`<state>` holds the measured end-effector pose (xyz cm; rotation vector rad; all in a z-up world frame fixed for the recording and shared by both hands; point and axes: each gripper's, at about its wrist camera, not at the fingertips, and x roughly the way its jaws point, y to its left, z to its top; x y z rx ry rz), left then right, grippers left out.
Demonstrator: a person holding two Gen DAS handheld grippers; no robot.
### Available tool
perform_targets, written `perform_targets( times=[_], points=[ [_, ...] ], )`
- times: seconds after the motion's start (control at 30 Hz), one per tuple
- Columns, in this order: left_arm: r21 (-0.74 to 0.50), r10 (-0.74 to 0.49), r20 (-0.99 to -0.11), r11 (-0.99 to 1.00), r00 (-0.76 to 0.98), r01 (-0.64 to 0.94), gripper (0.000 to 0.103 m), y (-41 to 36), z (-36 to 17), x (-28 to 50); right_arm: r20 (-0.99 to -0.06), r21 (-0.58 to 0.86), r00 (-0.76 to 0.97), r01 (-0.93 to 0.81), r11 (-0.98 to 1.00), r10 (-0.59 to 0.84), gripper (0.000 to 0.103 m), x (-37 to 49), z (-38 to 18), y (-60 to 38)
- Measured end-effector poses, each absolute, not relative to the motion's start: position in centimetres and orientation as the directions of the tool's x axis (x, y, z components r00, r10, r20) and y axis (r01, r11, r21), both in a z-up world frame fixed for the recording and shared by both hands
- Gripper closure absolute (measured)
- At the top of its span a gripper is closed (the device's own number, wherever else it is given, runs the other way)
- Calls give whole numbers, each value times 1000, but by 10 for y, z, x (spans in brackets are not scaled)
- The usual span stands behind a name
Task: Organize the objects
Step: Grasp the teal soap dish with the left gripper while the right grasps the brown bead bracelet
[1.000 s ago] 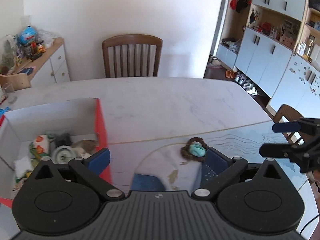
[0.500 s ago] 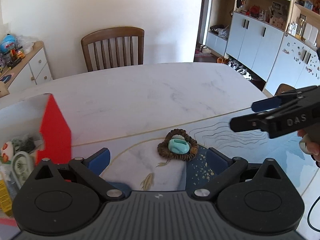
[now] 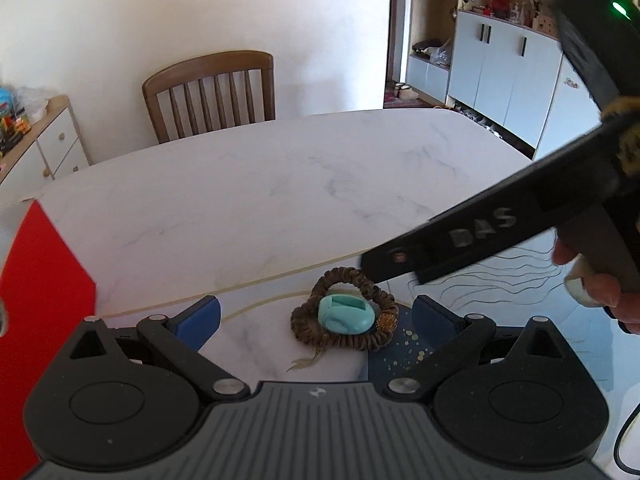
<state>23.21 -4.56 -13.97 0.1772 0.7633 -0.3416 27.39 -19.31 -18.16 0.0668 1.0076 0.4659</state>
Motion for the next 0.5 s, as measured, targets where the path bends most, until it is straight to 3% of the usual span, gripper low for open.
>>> perform_targets(
  times=[0.3, 0.5],
  points=[
    [48, -232, -701, 928, 674, 369, 4, -56, -156, 238, -824, 277, 385, -367, 888, 416, 53, 287, -194, -177],
    [59, -226, -720, 922, 656, 383, 36, -63, -164, 241, -833, 294, 352, -373, 880, 428, 69, 292, -198, -175]
  ],
)
